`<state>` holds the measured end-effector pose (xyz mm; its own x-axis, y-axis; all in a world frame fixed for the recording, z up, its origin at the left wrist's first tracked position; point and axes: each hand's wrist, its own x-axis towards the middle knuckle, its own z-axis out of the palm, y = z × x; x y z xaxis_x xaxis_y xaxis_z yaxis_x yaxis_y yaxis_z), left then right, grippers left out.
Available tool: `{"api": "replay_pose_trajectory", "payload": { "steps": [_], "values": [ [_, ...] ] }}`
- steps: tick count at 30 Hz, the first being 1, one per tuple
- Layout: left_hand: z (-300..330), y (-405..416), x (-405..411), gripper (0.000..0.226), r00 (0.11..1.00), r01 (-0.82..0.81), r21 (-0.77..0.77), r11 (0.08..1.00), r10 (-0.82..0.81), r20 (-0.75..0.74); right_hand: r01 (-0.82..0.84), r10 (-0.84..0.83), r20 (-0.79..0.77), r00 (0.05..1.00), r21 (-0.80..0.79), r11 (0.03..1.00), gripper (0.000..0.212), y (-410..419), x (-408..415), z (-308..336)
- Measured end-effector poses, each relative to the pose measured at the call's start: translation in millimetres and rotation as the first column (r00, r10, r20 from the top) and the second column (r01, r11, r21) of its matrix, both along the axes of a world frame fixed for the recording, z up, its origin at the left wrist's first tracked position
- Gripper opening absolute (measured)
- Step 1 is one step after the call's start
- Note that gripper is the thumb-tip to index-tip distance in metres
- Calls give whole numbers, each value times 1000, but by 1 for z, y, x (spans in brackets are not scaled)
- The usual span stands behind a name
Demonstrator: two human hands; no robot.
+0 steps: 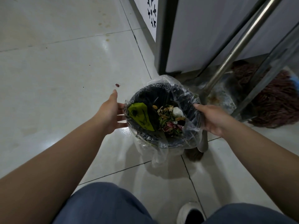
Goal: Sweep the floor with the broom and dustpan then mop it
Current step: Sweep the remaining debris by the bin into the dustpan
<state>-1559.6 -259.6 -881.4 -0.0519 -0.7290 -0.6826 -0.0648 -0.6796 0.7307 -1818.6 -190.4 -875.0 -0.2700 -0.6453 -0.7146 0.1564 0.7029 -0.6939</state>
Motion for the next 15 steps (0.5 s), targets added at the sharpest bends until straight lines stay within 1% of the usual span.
{"api": "replay_pose_trajectory", "payload": {
  "steps": [4,7,10,12,15],
  "values": [
    [0,1,4,62,1000,4,14,1000,-4,-7,24,-24,4,1000,2,1000,17,-5,1,2],
    [0,-2,8,62,1000,-9,6,1000,9,8,24,-24,-46,999,0,1000,17,-10,2,3],
    [-2,-8,14,64,998,-27,-47,999,30,58,-16,11,-193,981,-29,999,26,-13,5,4],
    [-1,-10,18,63,996,-36,-76,996,42,82,-49,35,-295,955,-41,998,35,-16,6,5],
    [2,-11,19,56,988,-63,-127,990,79,129,-127,102,-434,895,-29,991,40,-21,5,8]
  ]
}}
